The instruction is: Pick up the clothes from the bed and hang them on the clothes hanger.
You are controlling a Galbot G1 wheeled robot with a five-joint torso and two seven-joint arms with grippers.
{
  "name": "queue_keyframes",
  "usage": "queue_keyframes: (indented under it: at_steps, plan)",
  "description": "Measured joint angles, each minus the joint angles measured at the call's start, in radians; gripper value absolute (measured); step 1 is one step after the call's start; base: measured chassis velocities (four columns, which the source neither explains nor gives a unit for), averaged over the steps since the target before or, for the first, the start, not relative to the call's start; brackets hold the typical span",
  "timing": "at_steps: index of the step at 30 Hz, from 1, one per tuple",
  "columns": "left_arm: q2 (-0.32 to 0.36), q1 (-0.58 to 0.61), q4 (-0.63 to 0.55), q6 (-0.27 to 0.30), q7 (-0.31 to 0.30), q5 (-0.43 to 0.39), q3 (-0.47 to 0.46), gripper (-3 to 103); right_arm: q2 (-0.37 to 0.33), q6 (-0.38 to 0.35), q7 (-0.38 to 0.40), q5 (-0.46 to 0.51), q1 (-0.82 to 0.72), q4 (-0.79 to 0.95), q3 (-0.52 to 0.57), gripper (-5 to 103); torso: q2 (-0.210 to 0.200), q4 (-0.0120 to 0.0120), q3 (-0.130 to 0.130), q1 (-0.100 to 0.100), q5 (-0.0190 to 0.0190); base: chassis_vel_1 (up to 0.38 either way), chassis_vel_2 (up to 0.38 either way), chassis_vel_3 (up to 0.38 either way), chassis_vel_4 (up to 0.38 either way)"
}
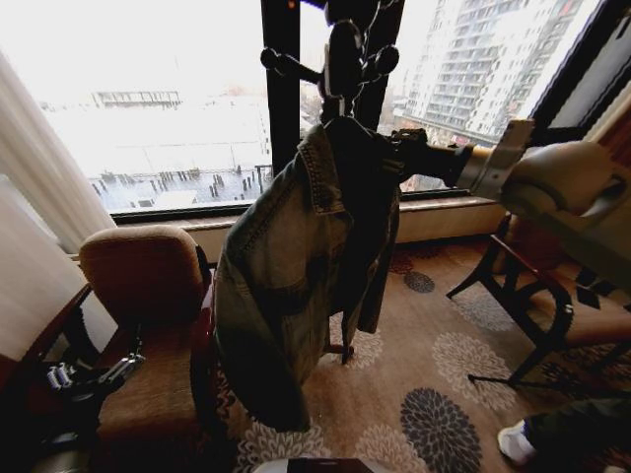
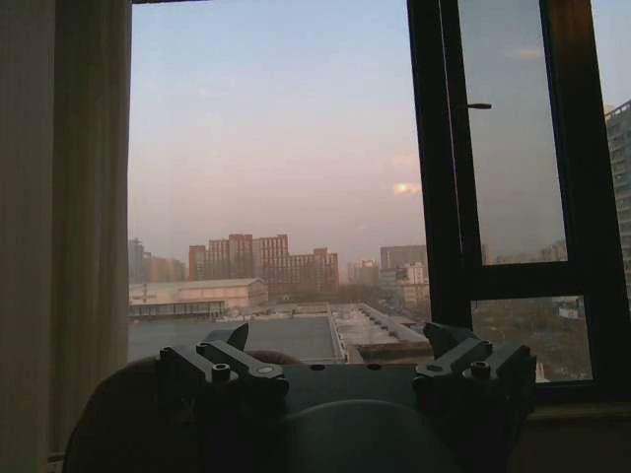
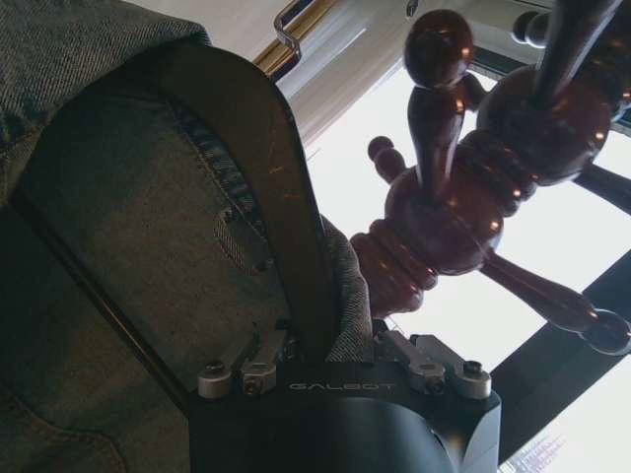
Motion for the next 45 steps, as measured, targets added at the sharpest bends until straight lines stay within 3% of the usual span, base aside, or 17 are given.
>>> queue_keyframes:
  at_steps: [8,27,32,38,45]
  plan:
    - [0.000,0.000,0.000,0.000,0.000,0.000,0.000,100,-0.030,0.027,-0.021,-0.013,-0.039,-0.018,0.044,28,0.000,0.0000,0.000,0.000,-0.0002,0.000,0.000,0.000,0.000]
    - [0.000,0.000,0.000,0.000,0.000,0.000,0.000,100,-0.027,0.057,-0.050,-0.015,-0.054,-0.085,0.075,28,0.000,0.0001,0.000,0.000,-0.0002,0.000,0.000,0.000,0.000]
    - [0.000,0.000,0.000,0.000,0.000,0.000,0.000,100,-0.052,0.060,-0.053,-0.014,-0.120,-0.080,0.147,28,0.000,0.0002,0.000,0.000,-0.0002,0.000,0.000,0.000,0.000]
    - [0.000,0.000,0.000,0.000,0.000,0.000,0.000,100,-0.115,0.068,-0.071,-0.030,-0.423,-0.071,0.423,28,0.000,-0.0005,0.000,0.000,0.0000,0.000,0.000,0.000,0.000]
    - [0.000,0.000,0.000,0.000,0.000,0.000,0.000,100,-0.122,0.082,-0.083,-0.037,-0.450,-0.078,0.450,28,0.000,0.0000,0.000,0.000,0.0001,0.000,0.000,0.000,0.000]
